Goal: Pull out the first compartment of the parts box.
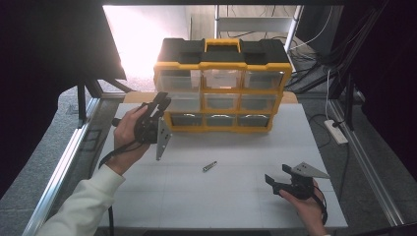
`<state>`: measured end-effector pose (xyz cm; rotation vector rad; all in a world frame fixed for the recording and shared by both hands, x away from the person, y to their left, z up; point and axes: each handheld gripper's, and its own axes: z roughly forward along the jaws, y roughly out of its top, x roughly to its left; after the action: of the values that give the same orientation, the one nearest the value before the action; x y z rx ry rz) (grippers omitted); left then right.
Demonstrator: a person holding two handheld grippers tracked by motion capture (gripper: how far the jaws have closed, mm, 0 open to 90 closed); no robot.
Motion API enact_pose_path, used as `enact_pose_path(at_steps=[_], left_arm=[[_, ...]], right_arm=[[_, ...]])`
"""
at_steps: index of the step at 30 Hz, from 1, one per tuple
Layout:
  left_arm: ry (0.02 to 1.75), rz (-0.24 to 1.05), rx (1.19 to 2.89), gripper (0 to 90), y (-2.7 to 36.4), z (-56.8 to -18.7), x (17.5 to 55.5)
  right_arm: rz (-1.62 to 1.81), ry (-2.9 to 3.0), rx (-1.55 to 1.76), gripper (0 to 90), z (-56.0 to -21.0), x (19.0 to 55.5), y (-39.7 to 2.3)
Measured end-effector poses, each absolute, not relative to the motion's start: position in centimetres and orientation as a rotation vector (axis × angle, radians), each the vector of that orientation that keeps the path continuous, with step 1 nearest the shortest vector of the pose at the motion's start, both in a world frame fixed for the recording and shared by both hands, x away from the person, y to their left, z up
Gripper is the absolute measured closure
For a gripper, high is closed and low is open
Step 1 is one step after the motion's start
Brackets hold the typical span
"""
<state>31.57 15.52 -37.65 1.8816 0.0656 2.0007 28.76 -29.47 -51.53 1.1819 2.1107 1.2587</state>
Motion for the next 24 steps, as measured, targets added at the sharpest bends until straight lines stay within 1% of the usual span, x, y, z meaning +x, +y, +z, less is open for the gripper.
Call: enact_pose_path(at_steps=[5, 8, 12, 15, 17, 20, 24], left_arm=[[0.084, 1.98, 1.885, 72.2, 15.6, -37.5, 31.6], [0.089, 1.952, 1.879, 68.4, 15.6, -37.5, 31.5], [0.085, 1.931, 1.876, 60.8, 15.6, -37.4, 31.3], [0.096, 1.887, 1.893, 50.8, 15.5, -37.3, 31.0], [0.103, 1.872, 1.897, 45.8, 15.5, -37.4, 30.9], [0.113, 1.811, 1.92, 37.7, 15.6, -37.5, 30.6], [0.156, 1.747, 1.937, 31.2, 15.9, -37.8, 29.9]], right_arm=[[1.259, 2.11, 1.182, 18.3, -51.5, 28.8, -29.5], [1.259, 2.11, 1.182, 18.3, -51.5, 28.7, -29.5], [1.259, 2.109, 1.183, 18.3, -51.5, 28.8, -29.5], [1.258, 2.11, 1.182, 18.2, -51.5, 28.8, -29.5], [1.258, 2.111, 1.182, 18.2, -51.5, 28.7, -29.5], [1.257, 2.11, 1.181, 18.1, -51.5, 28.7, -29.5], [1.259, 2.111, 1.185, 18.1, -51.5, 28.8, -29.4]])
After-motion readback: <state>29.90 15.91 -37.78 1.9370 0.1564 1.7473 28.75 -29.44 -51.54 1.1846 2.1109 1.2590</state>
